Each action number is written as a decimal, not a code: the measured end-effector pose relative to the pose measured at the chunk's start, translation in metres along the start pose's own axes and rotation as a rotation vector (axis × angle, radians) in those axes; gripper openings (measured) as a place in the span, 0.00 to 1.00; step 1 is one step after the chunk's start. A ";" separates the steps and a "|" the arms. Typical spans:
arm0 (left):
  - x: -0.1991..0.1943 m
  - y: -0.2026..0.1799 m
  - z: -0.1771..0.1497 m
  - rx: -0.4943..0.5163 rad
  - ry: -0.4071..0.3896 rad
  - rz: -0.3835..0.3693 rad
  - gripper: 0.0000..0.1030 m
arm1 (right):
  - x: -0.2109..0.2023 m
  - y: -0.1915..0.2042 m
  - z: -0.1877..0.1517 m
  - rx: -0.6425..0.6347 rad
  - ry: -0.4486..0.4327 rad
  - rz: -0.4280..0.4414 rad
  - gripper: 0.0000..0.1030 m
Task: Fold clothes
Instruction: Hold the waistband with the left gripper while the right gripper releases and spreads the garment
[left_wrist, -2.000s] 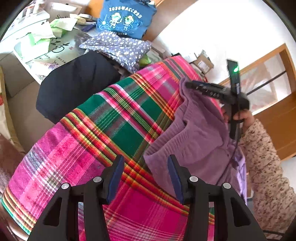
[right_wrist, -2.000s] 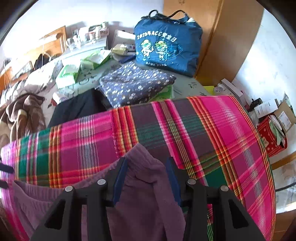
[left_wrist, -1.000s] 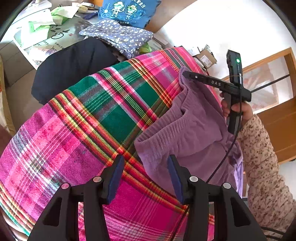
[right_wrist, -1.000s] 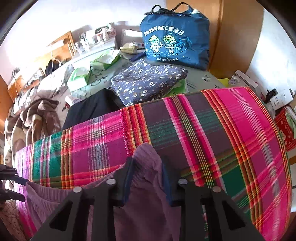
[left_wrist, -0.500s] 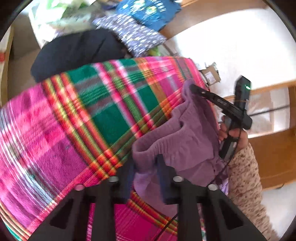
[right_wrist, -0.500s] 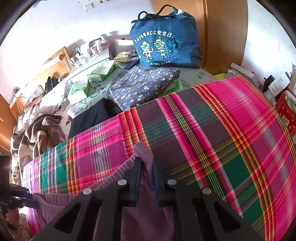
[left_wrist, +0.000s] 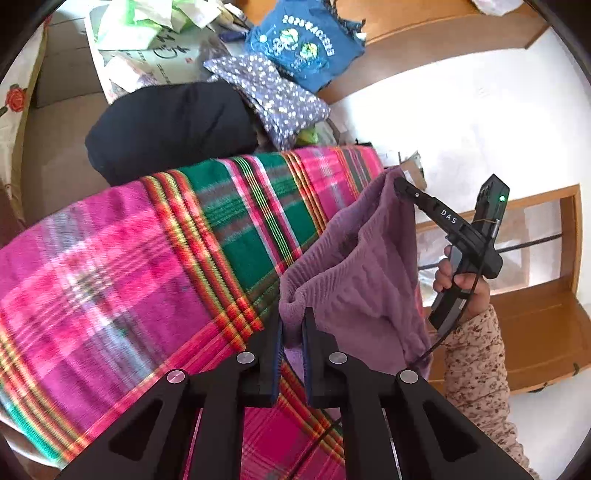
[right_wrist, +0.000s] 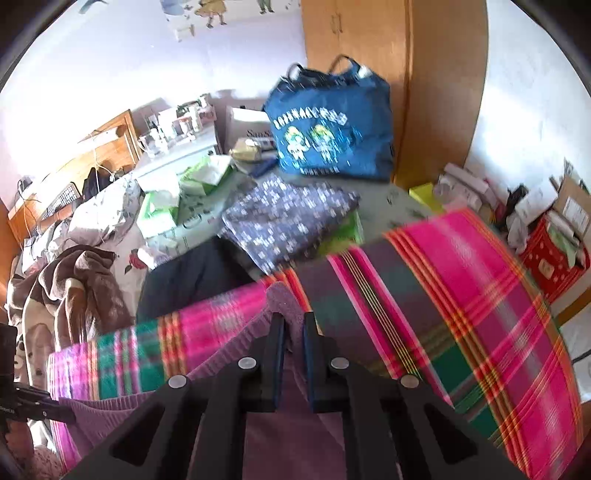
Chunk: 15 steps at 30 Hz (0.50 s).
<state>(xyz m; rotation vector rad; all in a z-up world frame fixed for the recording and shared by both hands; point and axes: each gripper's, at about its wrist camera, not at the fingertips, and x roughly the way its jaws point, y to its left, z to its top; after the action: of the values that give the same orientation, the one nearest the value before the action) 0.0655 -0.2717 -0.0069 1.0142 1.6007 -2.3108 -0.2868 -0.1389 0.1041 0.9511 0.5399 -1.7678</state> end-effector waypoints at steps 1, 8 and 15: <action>-0.007 0.001 0.000 0.001 -0.014 -0.002 0.09 | -0.003 0.007 0.005 -0.009 -0.011 -0.005 0.09; -0.038 0.018 0.011 -0.037 -0.070 0.011 0.09 | 0.008 0.049 0.031 -0.066 -0.039 -0.018 0.09; -0.042 0.034 0.028 -0.064 -0.067 0.054 0.09 | 0.047 0.060 0.037 -0.080 0.000 -0.026 0.09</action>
<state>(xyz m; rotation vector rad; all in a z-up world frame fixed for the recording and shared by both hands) 0.1013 -0.3206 -0.0022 0.9439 1.5917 -2.2191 -0.2527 -0.2153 0.0920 0.8923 0.6204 -1.7560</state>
